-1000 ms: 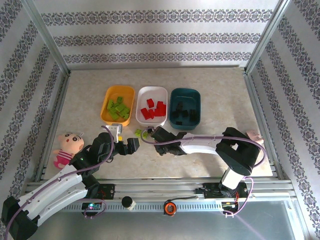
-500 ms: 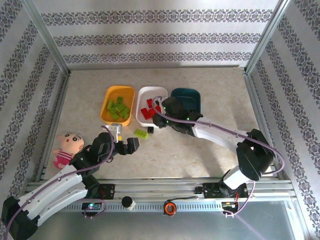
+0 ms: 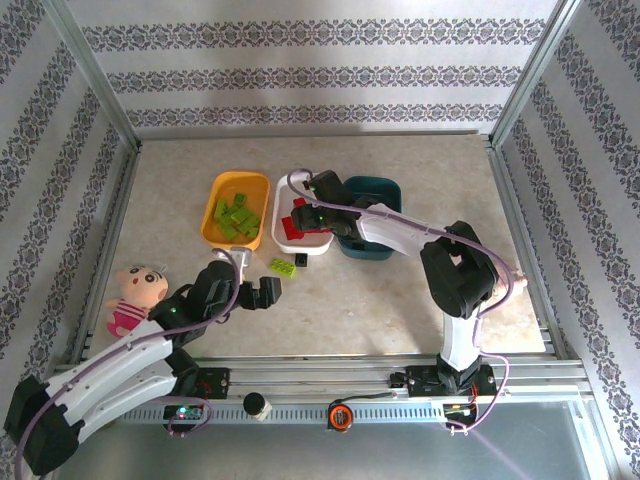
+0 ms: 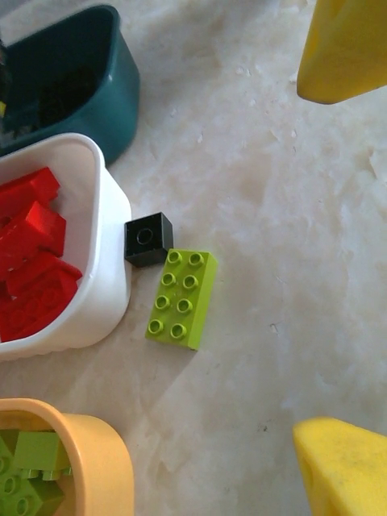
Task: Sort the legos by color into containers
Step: Place the lego in the container, then pick up the lego from the center of the table.
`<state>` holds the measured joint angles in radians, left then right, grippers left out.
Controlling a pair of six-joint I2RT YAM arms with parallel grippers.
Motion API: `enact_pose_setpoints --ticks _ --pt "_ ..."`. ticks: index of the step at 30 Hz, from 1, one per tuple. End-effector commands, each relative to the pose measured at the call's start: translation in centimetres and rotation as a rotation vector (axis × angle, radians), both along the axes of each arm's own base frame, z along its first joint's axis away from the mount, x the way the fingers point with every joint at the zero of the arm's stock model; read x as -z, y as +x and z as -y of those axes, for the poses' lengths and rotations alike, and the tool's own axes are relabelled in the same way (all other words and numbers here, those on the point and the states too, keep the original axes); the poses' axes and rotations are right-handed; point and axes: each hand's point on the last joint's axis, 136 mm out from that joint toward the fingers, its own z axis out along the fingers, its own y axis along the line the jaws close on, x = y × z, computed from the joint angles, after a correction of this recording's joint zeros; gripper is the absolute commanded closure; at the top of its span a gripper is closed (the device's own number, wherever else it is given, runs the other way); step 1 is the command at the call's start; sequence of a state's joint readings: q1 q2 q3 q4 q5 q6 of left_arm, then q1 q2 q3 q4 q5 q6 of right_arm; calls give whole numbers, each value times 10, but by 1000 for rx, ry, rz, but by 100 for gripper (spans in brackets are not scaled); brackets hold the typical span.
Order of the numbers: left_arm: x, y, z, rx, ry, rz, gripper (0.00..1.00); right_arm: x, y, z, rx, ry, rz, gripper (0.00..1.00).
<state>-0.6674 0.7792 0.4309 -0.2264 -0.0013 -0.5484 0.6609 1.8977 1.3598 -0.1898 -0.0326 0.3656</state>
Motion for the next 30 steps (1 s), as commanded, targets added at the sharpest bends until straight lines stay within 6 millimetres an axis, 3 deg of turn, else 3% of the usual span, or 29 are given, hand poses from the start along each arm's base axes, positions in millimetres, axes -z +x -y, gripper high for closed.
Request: enact_pose_setpoints --ticks 1,7,11,16,24,30 --pt "-6 11 9 58 74 8 0 -25 0 4 8 35 45 33" --pt "27 30 30 132 194 -92 6 -28 -28 27 24 56 50 33" --pt "40 41 40 146 261 -75 6 -30 -47 44 42 65 56 31" --pt "58 56 35 121 411 -65 8 -38 -64 58 55 101 76 30" --pt "85 81 35 95 498 -64 9 -64 -76 70 73 146 136 30" --pt "100 87 41 112 461 -87 21 -73 -80 77 81 149 161 29"
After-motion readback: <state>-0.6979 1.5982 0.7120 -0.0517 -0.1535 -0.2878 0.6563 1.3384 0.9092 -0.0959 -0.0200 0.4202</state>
